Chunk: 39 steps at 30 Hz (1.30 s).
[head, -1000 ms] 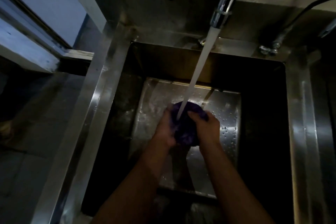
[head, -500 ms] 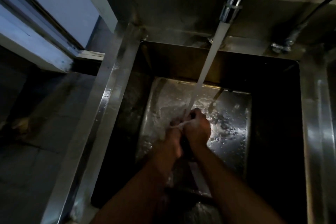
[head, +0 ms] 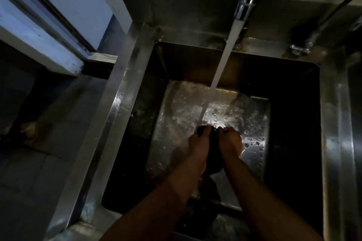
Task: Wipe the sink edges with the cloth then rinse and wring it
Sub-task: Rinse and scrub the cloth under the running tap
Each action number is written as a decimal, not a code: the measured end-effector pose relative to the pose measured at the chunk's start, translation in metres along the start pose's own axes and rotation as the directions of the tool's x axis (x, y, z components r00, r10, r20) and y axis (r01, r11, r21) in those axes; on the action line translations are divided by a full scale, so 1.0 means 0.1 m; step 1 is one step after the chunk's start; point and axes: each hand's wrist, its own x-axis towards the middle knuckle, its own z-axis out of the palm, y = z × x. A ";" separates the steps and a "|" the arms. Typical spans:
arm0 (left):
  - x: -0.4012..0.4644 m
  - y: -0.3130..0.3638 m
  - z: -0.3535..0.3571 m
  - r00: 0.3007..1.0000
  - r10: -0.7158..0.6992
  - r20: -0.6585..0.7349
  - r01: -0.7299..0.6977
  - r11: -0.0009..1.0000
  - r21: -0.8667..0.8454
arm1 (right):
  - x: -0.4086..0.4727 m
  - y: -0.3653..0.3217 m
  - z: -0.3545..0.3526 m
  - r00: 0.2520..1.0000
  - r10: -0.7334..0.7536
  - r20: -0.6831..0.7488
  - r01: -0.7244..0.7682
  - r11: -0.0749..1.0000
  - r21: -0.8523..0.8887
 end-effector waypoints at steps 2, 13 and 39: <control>0.04 0.05 -0.03 0.991 0.125 -0.043 -0.120 0.987 0.103 | -0.01 0.14 -0.14 0.996 -0.063 -0.068 0.065 0.998 0.015; 0.18 0.55 -0.38 0.898 0.351 -0.266 -0.328 0.936 0.125 | -0.33 -0.21 -0.87 0.846 -0.281 0.453 0.333 0.942 -0.038; 0.28 0.38 -0.12 0.985 0.004 0.171 0.101 0.797 -0.596 | -0.83 -0.11 -0.82 0.862 -0.150 0.483 -0.370 0.464 0.805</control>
